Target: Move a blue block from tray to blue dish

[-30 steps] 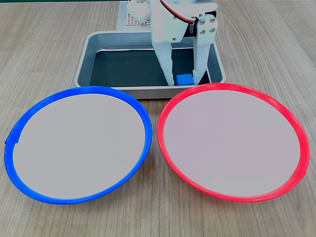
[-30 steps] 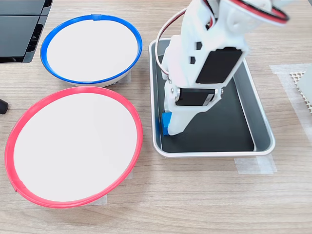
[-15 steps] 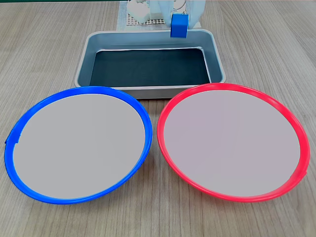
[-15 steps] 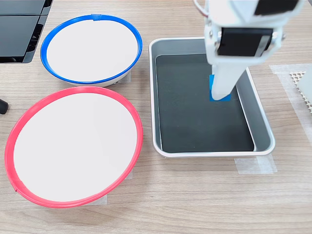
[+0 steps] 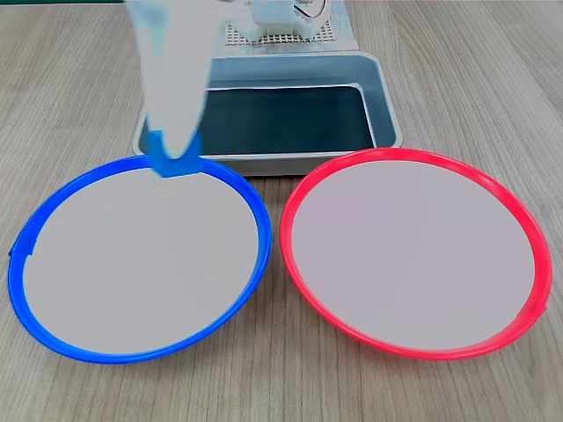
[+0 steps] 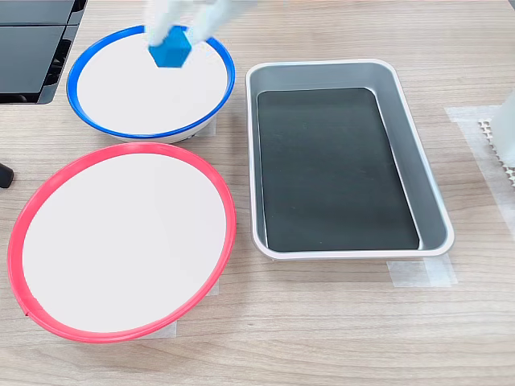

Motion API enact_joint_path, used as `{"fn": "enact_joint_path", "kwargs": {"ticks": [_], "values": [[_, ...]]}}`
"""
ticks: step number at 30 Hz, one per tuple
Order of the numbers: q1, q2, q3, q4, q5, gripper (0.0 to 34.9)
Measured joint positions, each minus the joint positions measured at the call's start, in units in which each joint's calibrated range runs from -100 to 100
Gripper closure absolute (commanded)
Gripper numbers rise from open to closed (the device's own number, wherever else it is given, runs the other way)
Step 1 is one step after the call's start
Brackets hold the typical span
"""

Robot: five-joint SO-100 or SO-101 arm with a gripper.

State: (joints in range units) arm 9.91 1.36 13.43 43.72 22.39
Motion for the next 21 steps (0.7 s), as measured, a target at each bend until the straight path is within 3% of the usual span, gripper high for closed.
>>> {"fn": "enact_joint_path", "kwargs": {"ticks": [4,7,8,10,11,13,16,17,21], "values": [[3.1,12.11,-4.17,-7.75,0.68,34.6],[3.63,15.09,-5.99,-9.46,1.32,34.6],[3.36,15.94,-6.44,-9.95,1.42,33.2],[3.72,18.84,-7.08,-11.91,1.76,25.9],[4.34,19.18,-7.17,-12.4,1.86,15.3],[3.63,19.27,-7.17,-12.56,2.64,5.8],[3.54,19.27,-7.17,-12.56,2.74,4.2],[3.72,19.27,-7.17,-12.56,2.54,5.3],[2.65,15.77,-3.99,-14.03,0.93,19.4]]}}
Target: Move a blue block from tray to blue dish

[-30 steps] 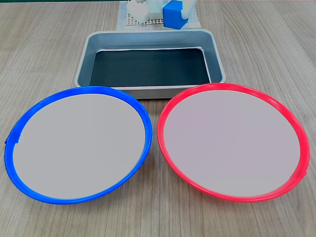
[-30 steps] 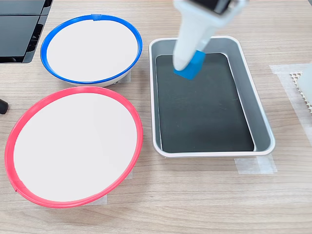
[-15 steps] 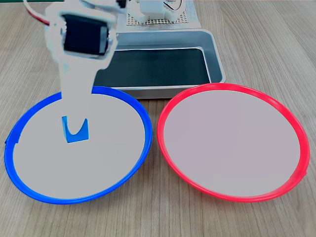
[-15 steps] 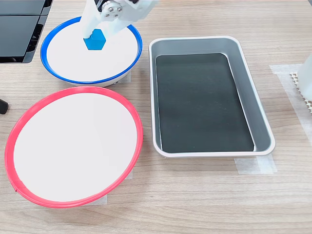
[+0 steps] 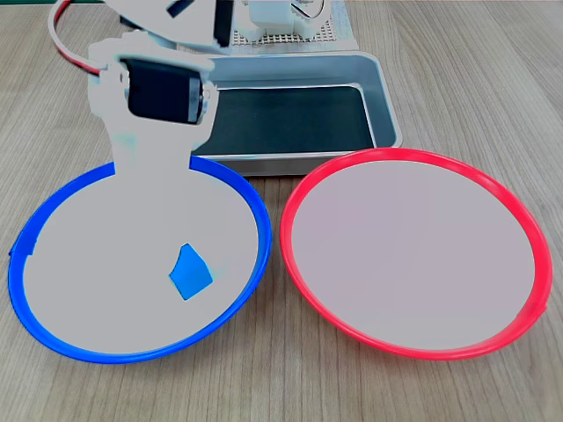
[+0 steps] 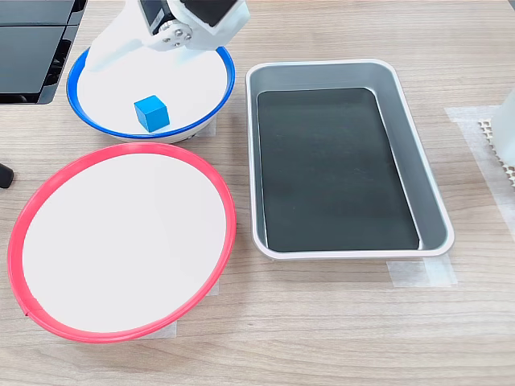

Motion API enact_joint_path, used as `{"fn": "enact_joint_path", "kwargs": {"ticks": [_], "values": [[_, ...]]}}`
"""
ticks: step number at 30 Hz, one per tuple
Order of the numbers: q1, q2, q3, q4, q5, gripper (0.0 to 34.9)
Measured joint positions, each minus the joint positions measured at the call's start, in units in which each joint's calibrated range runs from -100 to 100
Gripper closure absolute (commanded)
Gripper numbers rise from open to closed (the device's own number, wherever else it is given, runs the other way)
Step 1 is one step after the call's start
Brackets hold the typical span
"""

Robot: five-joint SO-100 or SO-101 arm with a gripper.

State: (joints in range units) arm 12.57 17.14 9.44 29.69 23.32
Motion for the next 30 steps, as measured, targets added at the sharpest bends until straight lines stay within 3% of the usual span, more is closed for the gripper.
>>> {"fn": "enact_joint_path", "kwargs": {"ticks": [1,2,8,14,17,22,30], "values": [[-0.62,-2.3,2.09,-1.31,-1.27,29.6],[-0.8,-4.43,4.17,-2.94,-2.59,34.6],[-4.25,-27.11,27.13,-13.7,-16.9,34.7],[-9.73,-54.73,53.09,-12.48,-24.47,34.8],[-10.44,-73.66,68.51,-7.01,-25.01,34.8],[-11.33,-103.5,84.03,10.28,-24.57,34.8],[-8.94,-115.52,90.56,17.37,-24.47,34.7]]}}
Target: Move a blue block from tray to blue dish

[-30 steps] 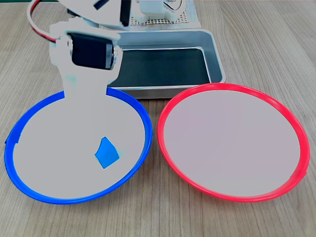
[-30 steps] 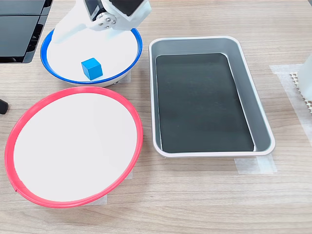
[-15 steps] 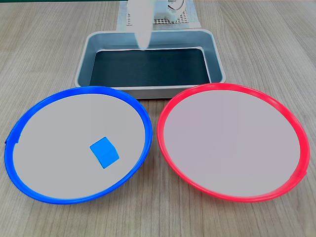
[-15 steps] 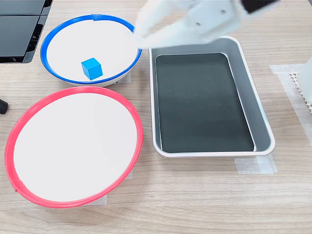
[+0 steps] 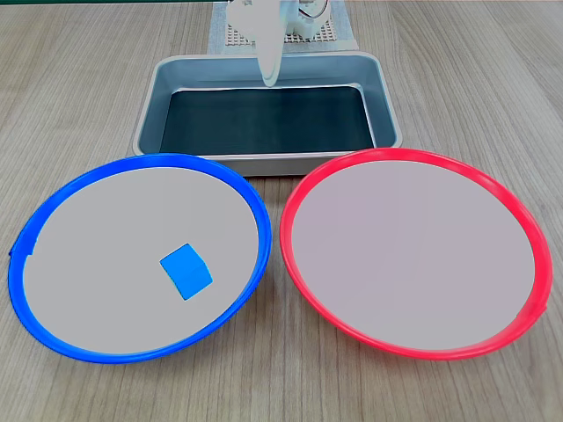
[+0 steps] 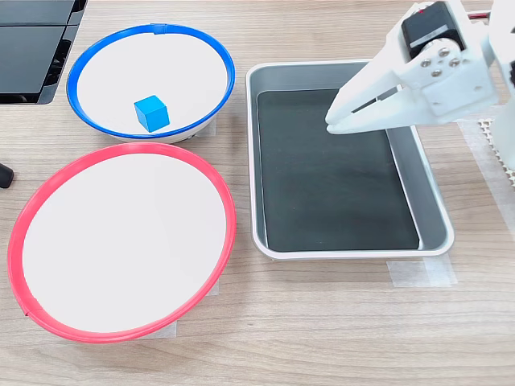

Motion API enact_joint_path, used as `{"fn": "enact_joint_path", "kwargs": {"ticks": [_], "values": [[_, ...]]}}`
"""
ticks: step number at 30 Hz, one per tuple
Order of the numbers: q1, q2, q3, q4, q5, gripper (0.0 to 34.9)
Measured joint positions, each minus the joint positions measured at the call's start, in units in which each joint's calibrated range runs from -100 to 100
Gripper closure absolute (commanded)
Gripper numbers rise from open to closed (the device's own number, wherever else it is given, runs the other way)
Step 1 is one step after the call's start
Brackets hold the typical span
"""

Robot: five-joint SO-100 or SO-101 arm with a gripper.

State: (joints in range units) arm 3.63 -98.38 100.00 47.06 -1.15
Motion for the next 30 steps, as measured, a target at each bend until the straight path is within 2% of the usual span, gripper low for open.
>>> {"fn": "enact_joint_path", "kwargs": {"ticks": [30], "values": [[-0.27,-0.34,0.0,0.33,0.24,34.6]]}}
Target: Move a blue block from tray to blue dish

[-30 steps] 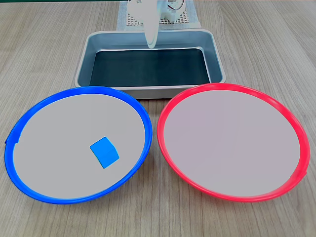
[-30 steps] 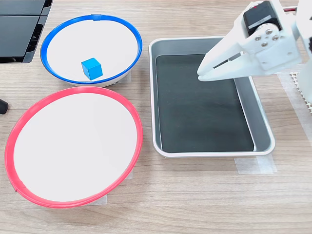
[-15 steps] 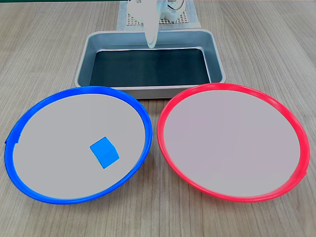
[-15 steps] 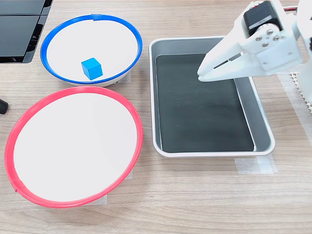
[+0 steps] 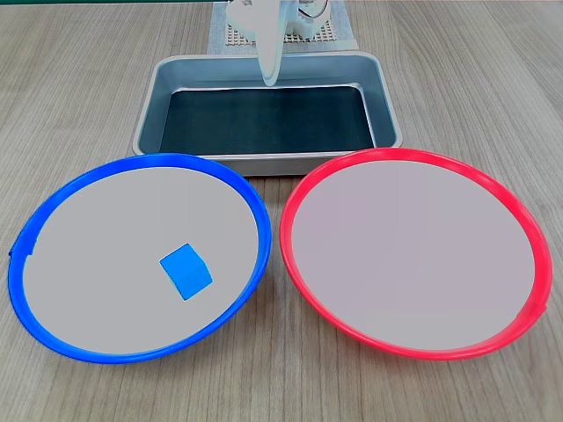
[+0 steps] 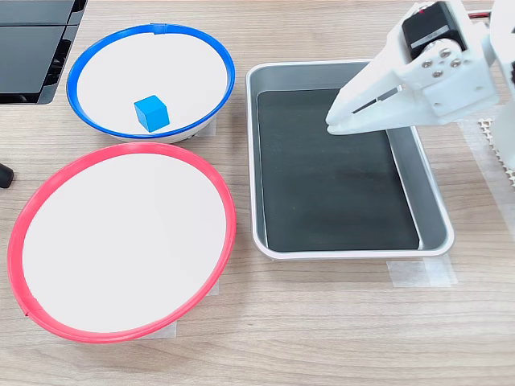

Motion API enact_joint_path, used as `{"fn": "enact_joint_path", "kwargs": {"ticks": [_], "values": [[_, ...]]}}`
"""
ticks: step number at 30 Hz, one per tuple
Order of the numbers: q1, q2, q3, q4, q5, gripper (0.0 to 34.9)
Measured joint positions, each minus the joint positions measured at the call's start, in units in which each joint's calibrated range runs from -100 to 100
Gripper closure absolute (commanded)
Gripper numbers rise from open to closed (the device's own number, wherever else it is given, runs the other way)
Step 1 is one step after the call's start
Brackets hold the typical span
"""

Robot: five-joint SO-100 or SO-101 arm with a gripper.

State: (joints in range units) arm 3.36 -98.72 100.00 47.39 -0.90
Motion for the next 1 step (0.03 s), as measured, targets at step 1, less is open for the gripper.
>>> {"fn": "enact_joint_path", "kwargs": {"ticks": [1], "values": [[0.0,0.0,0.0,0.0,0.0,34.6]]}}
